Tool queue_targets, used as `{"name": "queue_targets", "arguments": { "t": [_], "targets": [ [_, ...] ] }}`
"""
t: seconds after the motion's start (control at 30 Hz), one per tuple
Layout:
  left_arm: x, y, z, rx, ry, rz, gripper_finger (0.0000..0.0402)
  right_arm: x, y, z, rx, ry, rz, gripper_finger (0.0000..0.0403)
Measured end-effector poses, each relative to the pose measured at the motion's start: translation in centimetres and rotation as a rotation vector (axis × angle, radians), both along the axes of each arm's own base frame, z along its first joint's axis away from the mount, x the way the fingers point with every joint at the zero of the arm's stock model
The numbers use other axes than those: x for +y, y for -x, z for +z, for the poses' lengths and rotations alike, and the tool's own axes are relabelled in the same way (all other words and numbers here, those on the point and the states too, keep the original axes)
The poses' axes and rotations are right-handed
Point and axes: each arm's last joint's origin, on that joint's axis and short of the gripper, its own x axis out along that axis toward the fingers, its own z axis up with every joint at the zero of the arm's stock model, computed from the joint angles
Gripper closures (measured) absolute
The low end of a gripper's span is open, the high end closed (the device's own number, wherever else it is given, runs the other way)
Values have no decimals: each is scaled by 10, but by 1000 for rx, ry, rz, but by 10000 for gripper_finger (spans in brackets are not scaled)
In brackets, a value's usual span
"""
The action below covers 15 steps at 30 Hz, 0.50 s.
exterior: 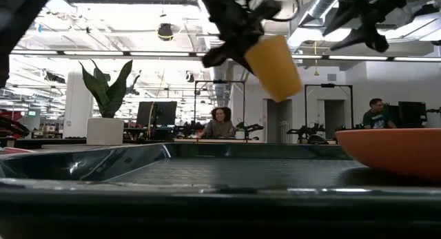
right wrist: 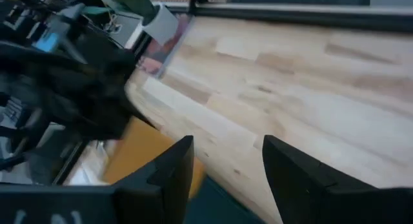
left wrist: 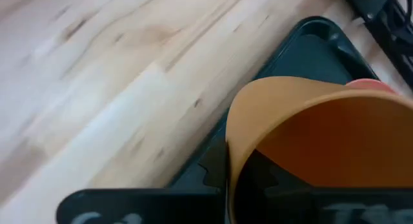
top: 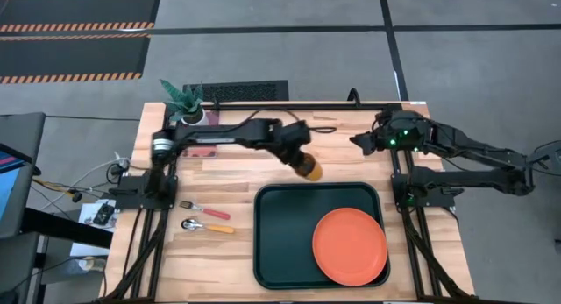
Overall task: Pick and place plate/cup/fork/spoon on tray
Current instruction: Put the yellow cup above the orange plate on the black tray
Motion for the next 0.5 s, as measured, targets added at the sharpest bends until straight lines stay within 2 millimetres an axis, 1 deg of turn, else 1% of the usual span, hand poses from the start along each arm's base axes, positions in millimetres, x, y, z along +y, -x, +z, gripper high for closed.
{"name": "queue_targets", "arguments": {
  "t": [0.1,0.23,0.33,0.4,0.5],
  "targets": [
    [8,-17,-4,27,-24,-61,401,0,1,16,-3,35,-17,194],
    [14,-40,-11,40,-61,-113,401,1,2,31,19,71,-30,194],
    [17,-58,-22,34,-78,-145,401,0,3,33,58,82,-39,194],
    [18,-68,-30,18,-72,-165,402,0,4,31,92,74,-41,194],
    [17,-74,-40,-24,-19,-191,401,0,3,27,127,63,-40,194]
  ]
}}
